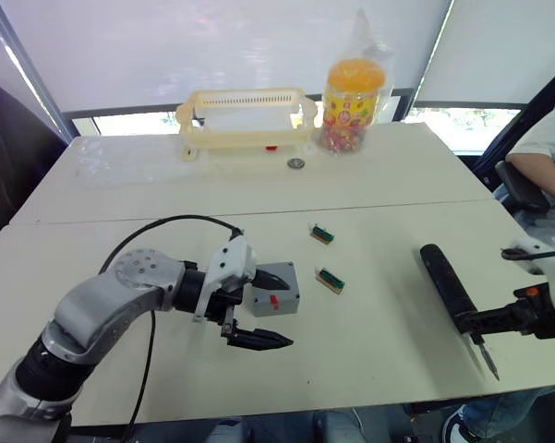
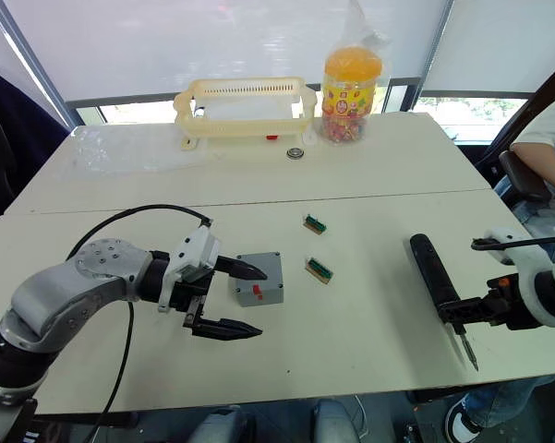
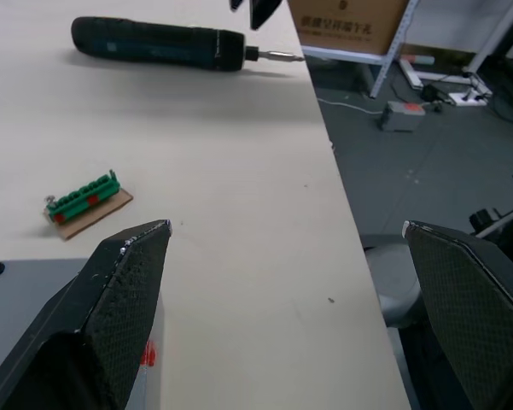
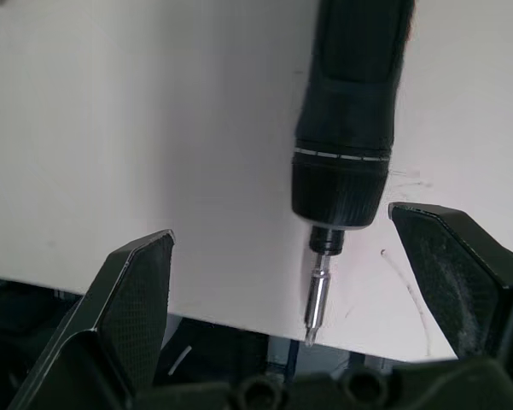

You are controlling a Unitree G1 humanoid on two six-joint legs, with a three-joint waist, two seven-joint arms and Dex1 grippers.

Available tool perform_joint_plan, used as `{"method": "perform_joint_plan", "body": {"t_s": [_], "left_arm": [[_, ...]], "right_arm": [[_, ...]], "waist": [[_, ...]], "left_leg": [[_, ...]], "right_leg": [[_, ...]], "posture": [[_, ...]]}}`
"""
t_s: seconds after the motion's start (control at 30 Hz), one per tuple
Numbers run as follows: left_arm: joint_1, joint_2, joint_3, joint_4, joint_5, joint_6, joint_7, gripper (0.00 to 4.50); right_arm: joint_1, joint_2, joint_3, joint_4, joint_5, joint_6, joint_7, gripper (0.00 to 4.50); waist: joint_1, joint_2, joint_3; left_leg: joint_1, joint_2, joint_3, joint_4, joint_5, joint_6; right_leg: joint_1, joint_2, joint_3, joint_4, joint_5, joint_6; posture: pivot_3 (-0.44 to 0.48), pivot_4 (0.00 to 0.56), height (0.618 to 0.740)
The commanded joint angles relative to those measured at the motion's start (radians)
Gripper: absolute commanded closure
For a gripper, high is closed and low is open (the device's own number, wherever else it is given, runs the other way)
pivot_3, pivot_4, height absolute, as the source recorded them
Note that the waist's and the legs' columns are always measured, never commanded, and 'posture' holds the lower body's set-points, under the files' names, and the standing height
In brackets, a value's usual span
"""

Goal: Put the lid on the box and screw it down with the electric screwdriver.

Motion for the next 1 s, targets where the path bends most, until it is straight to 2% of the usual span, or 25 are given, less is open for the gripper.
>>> {"method": "perform_joint_plan", "body": {"t_s": [0.03, 0.3, 0.33, 0.4, 0.5, 0.6, 0.7, 0.77, 0.83, 0.9, 1.0], "left_arm": [[0.017, 0.005, 0.033, -0.037, -0.001, 0.0, 0.022, 0.0], [0.069, 0.024, 0.064, -0.046, 0.002, 0.016, 0.066, 0.0], [0.076, 0.027, 0.07, -0.05, -0.001, 0.019, 0.068, 0.0], [0.086, 0.032, 0.081, -0.056, -0.005, 0.024, 0.074, 0.0], [0.096, 0.035, 0.093, -0.054, -0.003, 0.026, 0.081, 0.0], [0.1, 0.031, 0.096, -0.041, 0.006, 0.018, 0.084, 0.0], [0.106, 0.033, 0.124, -0.004, 0.013, 0.001, 0.08, 0.0], [0.082, 0.027, 0.186, 0.065, -0.02, 0.017, 0.088, 0.0], [0.052, 0.031, 0.237, 0.144, -0.039, 0.023, 0.078, 0.0], [0.016, 0.039, 0.261, 0.219, -0.039, 0.021, 0.058, 0.0], [-0.036, 0.045, 0.264, 0.312, -0.024, 0.009, 0.024, 0.0]], "right_arm": [[-0.047, 0.018, 0.046, 0.061, -0.05, -0.049, -0.018, 0.08], [-0.124, 0.117, 0.2, 0.231, -0.174, -0.143, -0.053, 0.08], [-0.118, 0.113, 0.221, 0.231, -0.188, -0.16, -0.044, 0.58], [-0.103, 0.113, 0.247, 0.223, -0.205, -0.176, -0.037, 1.28], [-0.099, 0.139, 0.25, 0.201, -0.209, -0.163, -0.045, 2.77], [-0.102, 0.181, 0.23, 0.189, -0.221, -0.151, -0.071, 2.8], [-0.123, 0.214, 0.155, 0.21, -0.24, -0.177, -0.1, 2.8], [-0.202, 0.211, 0.049, 0.25, -0.245, -0.246, -0.104, 2.8], [-0.296, 0.221, -0.069, 0.266, -0.217, -0.26, -0.117, 2.8], [-0.364, 0.286, -0.208, 0.197, -0.163, -0.265, -0.156, 2.8], [-0.393, 0.449, -0.338, -0.025, -0.093, -0.364, -0.219, 2.8]], "waist": [[-0.001, 0.0, 0.0], [0.0, 0.0, 0.0], [0.0, 0.0, 0.0], [0.0, 0.0, 0.0], [0.0, -0.003, -0.002], [0.0, -0.008, -0.005], [-0.006, -0.015, -0.009], [-0.009, -0.014, -0.008], [-0.009, 0.0, 0.0], [-0.006, 0.009, 0.003], [-0.003, 0.009, 0.003]], "left_leg": [[0.0, 0.0, 0.0, 0.0, 0.0, 0.0], [0.0, 0.0, 0.0, 0.0, 0.0, 0.0], [0.0, 0.0, 0.0, 0.0, 0.0, 0.0], [0.001, 0.0, -0.001, 0.001, 0.0, 0.0], [0.001, 0.0, -0.001, 0.001, 0.0, 0.0], [0.001, 0.0, -0.002, 0.001, 0.0, 0.0], [0.002, 0.0, -0.002, 0.001, 0.0, 0.0], [0.002, 0.001, -0.002, 0.002, 0.0, 0.0], [0.002, 0.0, -0.001, 0.003, 0.0, 0.0], [0.0, -0.001, 0.001, 0.005, 0.0, 0.0], [0.0, 0.0, -0.001, 0.0, 0.0, 0.0]], "right_leg": [[0.0, 0.0, 0.0, 0.0, 0.0, 0.0], [0.0, 0.0, 0.0, 0.0, 0.0, 0.0], [0.0, 0.0, 0.0, 0.0, 0.0, 0.0], [0.001, 0.0, 0.0, 0.0, 0.0, 0.0], [0.001, 0.0, 0.0, 0.0, 0.0, 0.0], [0.002, 0.0, -0.001, 0.0, 0.0, 0.0], [0.002, 0.001, -0.001, 0.0, 0.0, 0.0], [0.002, 0.001, 0.0, 0.0, 0.001, -0.001], [0.002, 0.001, 0.001, 0.0, 0.001, -0.002], [0.0, 0.0, 0.003, 0.001, 0.004, 0.002], [-0.001, 0.004, 0.001, 0.001, 0.004, 0.003]], "posture": [[0.0, 0.15, 0.74], [0.0, 0.15, 0.74], [0.0, 0.15, 0.74], [0.0, 0.15, 0.74], [0.0, 0.15, 0.74], [0.0, 0.15, 0.74], [0.0, 0.15, 0.74], [0.0, 0.15, 0.74], [0.0, 0.15, 0.74], [0.0, 0.15, 0.74], [0.0, 0.15, 0.74]]}}
